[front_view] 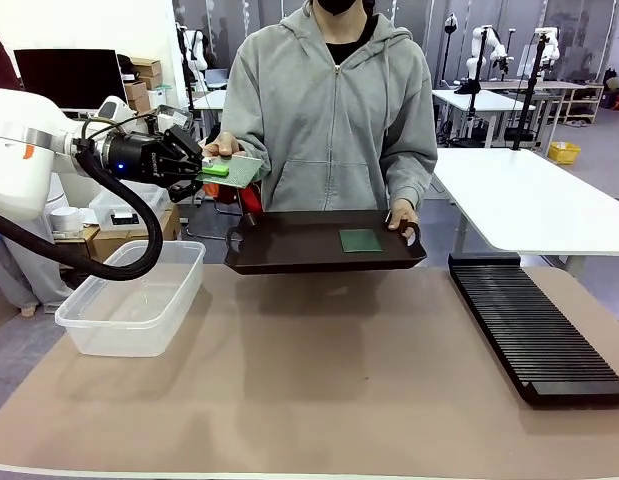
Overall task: Sort PCBs into racks and boxes based on the side picked up.
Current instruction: Pick up the Blank PCB handed by the Human.
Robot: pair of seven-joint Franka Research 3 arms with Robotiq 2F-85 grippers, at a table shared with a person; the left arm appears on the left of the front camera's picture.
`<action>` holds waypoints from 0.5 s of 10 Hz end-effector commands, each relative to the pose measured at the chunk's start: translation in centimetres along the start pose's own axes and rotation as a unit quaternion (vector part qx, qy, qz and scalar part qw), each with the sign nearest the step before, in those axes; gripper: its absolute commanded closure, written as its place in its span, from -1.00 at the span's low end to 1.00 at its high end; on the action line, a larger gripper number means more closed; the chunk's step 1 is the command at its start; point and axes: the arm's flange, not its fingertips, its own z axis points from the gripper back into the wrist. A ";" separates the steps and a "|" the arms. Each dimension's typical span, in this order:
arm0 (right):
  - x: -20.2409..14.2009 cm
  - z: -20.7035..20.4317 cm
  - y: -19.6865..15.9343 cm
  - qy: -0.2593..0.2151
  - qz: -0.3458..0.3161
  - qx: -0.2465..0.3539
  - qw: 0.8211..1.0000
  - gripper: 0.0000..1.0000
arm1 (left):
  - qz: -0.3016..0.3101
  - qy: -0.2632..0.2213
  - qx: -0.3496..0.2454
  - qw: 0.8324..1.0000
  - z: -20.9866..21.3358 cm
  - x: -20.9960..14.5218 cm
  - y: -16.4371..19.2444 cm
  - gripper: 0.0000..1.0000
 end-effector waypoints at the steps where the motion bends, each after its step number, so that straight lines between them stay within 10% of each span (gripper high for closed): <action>1: 0.0 -0.1 0.2 0.000 0.001 0.002 1.000 -1.00 | -0.017 -0.001 -0.020 1.000 0.5 0.2 0.4 1.00; 5: 0.0 -0.1 0.2 0.000 0.001 0.002 1.000 -1.00 | 0.000 0.000 -0.001 1.000 0.1 0.0 0.0 1.00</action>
